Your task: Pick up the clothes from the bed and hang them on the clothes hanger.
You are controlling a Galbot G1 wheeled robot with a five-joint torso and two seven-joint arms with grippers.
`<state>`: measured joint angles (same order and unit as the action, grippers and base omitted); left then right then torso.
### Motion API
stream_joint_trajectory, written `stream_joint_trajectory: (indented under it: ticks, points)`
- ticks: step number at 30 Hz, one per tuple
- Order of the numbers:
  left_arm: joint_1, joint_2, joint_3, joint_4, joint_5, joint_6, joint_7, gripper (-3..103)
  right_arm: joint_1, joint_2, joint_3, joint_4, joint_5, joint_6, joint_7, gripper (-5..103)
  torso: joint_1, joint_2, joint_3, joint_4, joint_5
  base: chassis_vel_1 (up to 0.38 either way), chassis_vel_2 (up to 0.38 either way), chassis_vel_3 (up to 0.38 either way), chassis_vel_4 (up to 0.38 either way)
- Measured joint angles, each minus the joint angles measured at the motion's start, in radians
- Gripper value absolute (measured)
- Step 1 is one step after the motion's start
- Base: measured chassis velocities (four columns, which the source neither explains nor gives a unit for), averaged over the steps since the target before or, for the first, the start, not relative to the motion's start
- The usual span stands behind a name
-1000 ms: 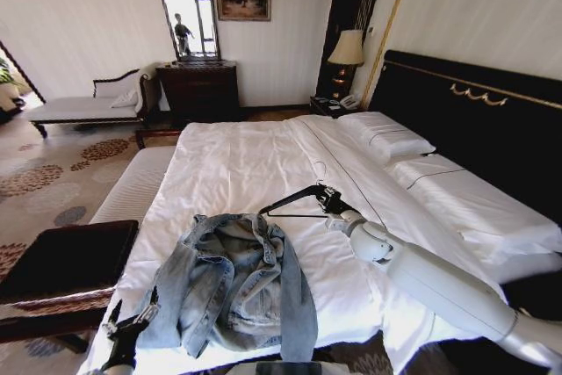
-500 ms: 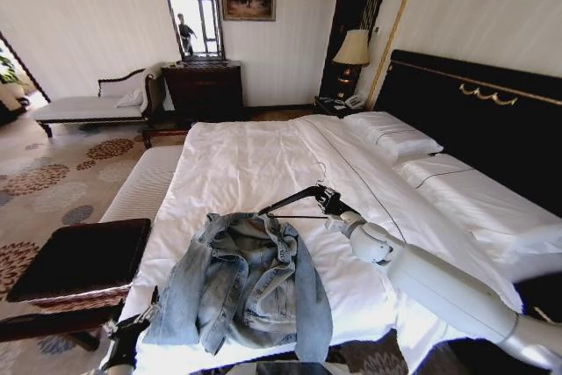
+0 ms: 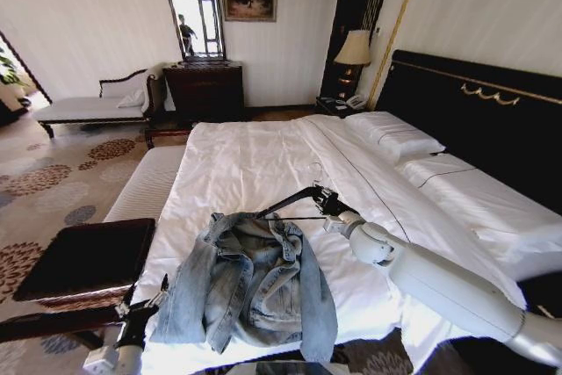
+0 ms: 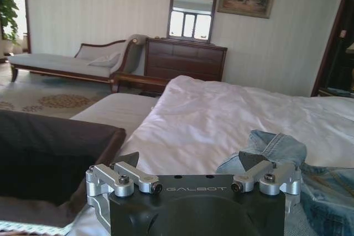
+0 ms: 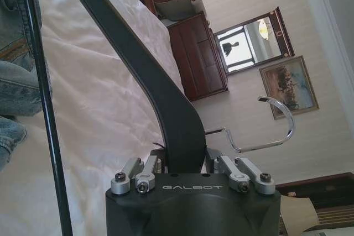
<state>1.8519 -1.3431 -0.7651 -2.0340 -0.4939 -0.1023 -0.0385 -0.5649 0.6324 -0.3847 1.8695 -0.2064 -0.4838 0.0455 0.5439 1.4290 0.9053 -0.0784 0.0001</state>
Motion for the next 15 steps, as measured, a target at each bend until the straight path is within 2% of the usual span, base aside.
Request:
stream_joint_trajectory:
  ticks: [1,4,5,6,8,10,12,15]
  points:
    - [0.0,0.0,0.0,0.0,0.0,0.0,0.0,100,0.0,0.0,0.0,0.0,0.0,0.0,0.0,35,0.0,0.0,0.0,0.0,0.0,0.0,0.0,0.0,0.0]
    - [-0.136,0.067,0.068,0.016,-0.032,0.129,-0.052,100,0.002,0.004,-0.005,-0.001,0.004,-0.004,0.0,35,0.0,0.0,0.0,-0.0002,-0.0001,0.0,0.0,0.0,0.0]
    - [-0.136,0.067,0.068,0.016,-0.032,0.129,-0.052,100,0.002,0.004,-0.005,-0.001,0.004,-0.004,0.0,35,0.0,0.0,0.0,-0.0002,-0.0001,0.0,0.0,0.0,0.0]
    - [-0.192,0.094,0.11,0.025,-0.049,0.178,-0.079,100,-0.003,0.005,-0.003,0.0,0.006,-0.006,0.001,35,0.0,0.0,0.0,-0.0004,-0.0005,0.0,0.0,0.0,0.0]
    - [-0.273,0.13,0.189,0.037,-0.081,0.237,-0.123,100,-0.009,0.005,0.007,0.002,0.012,-0.008,0.003,35,0.0,0.0,0.0,-0.0006,-0.0001,0.0,0.0,0.0,0.0]
    - [-0.287,0.135,0.208,0.038,-0.094,0.25,-0.135,100,-0.009,0.005,0.008,0.002,0.014,-0.009,0.003,35,0.0,0.0,0.0,-0.0007,-0.0001,0.0,0.0,0.0,0.0]
    - [-0.314,0.142,0.265,0.04,-0.134,0.283,-0.169,100,-0.008,0.007,0.011,0.002,0.018,-0.01,0.004,35,0.0,0.0,0.0,-0.0004,0.0,0.0,0.0,0.0,0.0]
    - [-0.322,0.14,0.297,0.045,-0.144,0.295,-0.184,100,-0.005,0.009,0.012,0.0,0.022,-0.01,0.004,35,0.0,0.0,0.0,0.0001,0.0002,0.0,0.0,0.0,0.0]
